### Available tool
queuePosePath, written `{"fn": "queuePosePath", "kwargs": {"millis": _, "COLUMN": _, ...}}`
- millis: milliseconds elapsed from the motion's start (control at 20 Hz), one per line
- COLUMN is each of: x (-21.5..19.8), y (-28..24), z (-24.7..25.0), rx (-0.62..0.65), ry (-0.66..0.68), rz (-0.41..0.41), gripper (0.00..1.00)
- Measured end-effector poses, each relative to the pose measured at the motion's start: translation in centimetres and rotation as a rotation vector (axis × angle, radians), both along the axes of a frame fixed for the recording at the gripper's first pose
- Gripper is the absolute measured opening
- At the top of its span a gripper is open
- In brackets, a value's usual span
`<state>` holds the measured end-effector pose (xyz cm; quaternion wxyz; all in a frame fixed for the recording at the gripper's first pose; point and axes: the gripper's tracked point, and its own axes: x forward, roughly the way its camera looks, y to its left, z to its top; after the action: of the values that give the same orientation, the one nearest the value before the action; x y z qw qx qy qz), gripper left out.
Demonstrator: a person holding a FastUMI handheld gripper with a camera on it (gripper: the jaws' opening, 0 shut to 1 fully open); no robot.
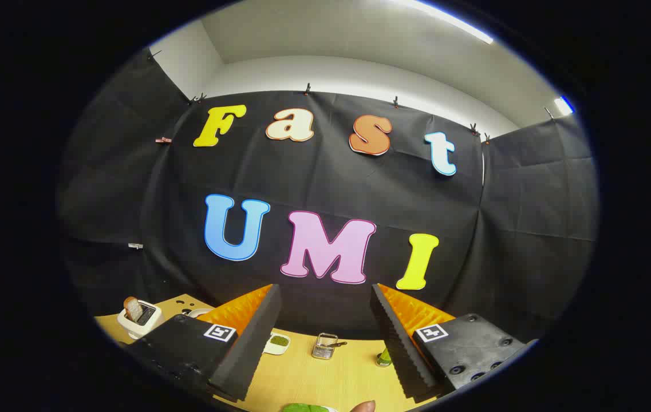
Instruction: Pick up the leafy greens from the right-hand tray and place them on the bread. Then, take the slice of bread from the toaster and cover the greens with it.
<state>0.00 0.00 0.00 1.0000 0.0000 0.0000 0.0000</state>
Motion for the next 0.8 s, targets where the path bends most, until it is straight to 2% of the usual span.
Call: {"fn": "queuePosePath", "kwargs": {"millis": 800, "x": -0.10, "y": -0.41, "z": 0.81, "rx": 0.000, "ry": -0.009, "rz": 0.005, "gripper": 0.98}}
